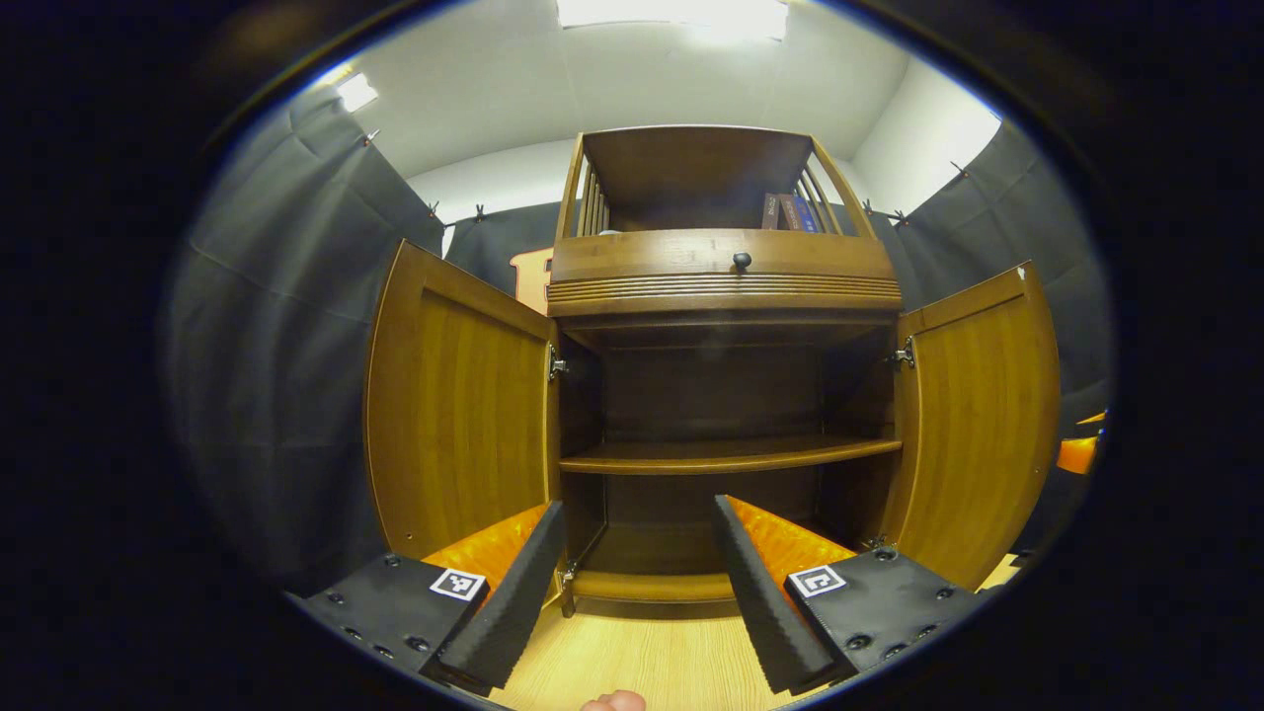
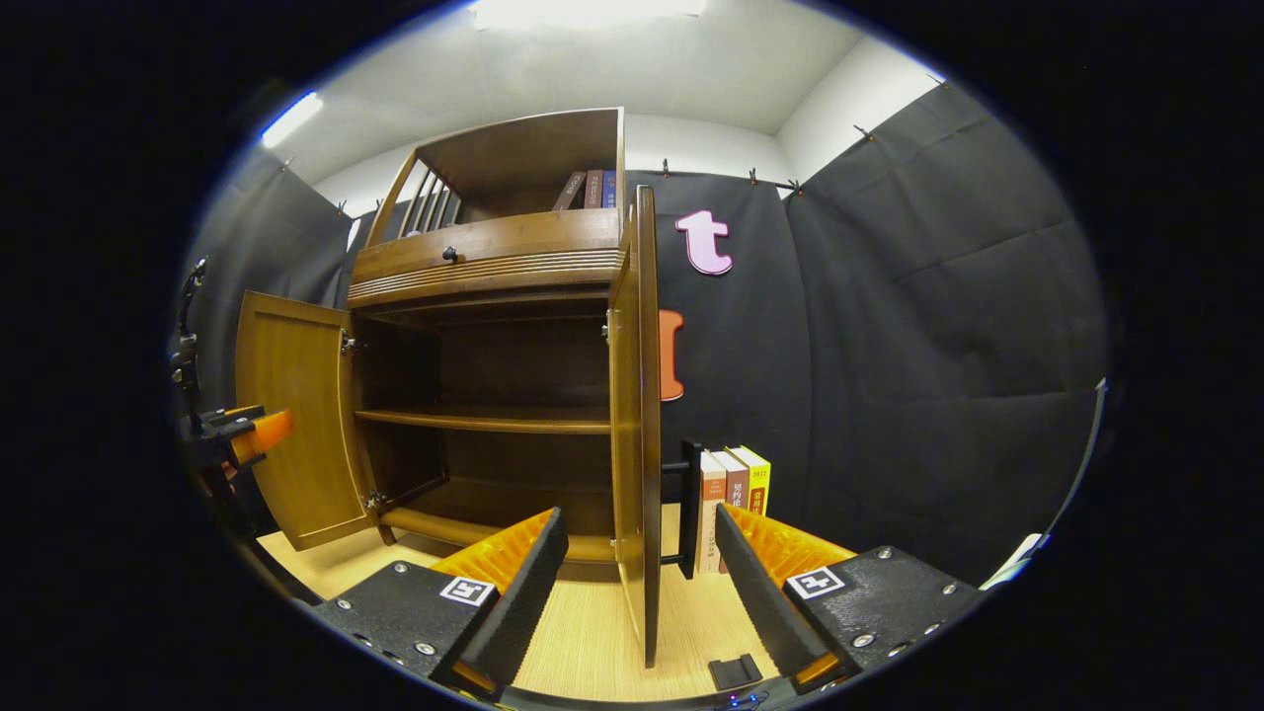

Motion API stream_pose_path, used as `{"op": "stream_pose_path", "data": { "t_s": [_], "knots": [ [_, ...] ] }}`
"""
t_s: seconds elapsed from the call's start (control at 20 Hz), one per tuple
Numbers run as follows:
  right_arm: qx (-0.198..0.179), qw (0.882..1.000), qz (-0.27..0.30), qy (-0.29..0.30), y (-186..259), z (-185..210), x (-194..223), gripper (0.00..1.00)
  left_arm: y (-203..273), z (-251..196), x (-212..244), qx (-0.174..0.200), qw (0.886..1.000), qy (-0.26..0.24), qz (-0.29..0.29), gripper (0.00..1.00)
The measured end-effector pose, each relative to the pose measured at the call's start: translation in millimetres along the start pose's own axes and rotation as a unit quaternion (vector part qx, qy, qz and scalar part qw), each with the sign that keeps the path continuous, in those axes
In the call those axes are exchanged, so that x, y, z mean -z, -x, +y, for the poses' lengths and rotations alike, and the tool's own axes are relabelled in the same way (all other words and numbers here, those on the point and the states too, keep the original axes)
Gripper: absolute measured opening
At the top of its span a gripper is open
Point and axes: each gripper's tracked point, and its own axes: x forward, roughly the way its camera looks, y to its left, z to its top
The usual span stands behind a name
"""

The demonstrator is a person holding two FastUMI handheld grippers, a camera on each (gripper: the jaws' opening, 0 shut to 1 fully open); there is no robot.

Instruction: Open the right door of the double-door shoe cabinet with the right hand, and open the left door with the left hand.

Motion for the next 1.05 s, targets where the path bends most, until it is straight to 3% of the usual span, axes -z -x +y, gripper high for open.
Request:
{"op": "stream_pose_path", "data": {
  "t_s": [0.15,0.2,0.4,0.45,0.7,1.05],
  "knots": [
    [-0.002,1.000,-0.004,0.001,-1.1,3.2,-3.9,0.99,0.0,-0.5,-1.6,0.000,1.000,0.003,-0.004,0.96],
    [-0.002,1.000,-0.005,0.002,-1.8,3.3,-4.6,0.99,-0.5,0.1,-1.6,0.000,1.000,0.004,-0.004,0.99],
    [-0.008,1.000,-0.007,0.002,-3.4,8.5,-6.6,0.99,-1.4,-1.2,-0.9,0.000,1.000,0.009,-0.004,0.96],
    [-0.009,1.000,-0.006,0.002,-4.2,9.5,-5.7,0.99,-1.9,-0.9,-1.6,0.000,1.000,0.009,-0.005,0.99],
    [-0.007,1.000,-0.006,0.009,-4.2,10.5,-8.5,0.99,-3.9,-0.3,3.1,-0.001,1.000,0.015,-0.003,0.96],
    [-0.002,1.000,-0.009,0.016,-5.0,11.1,-11.0,0.99,-11.3,-0.9,5.9,0.001,1.000,0.021,0.002,0.99]
  ]
}}
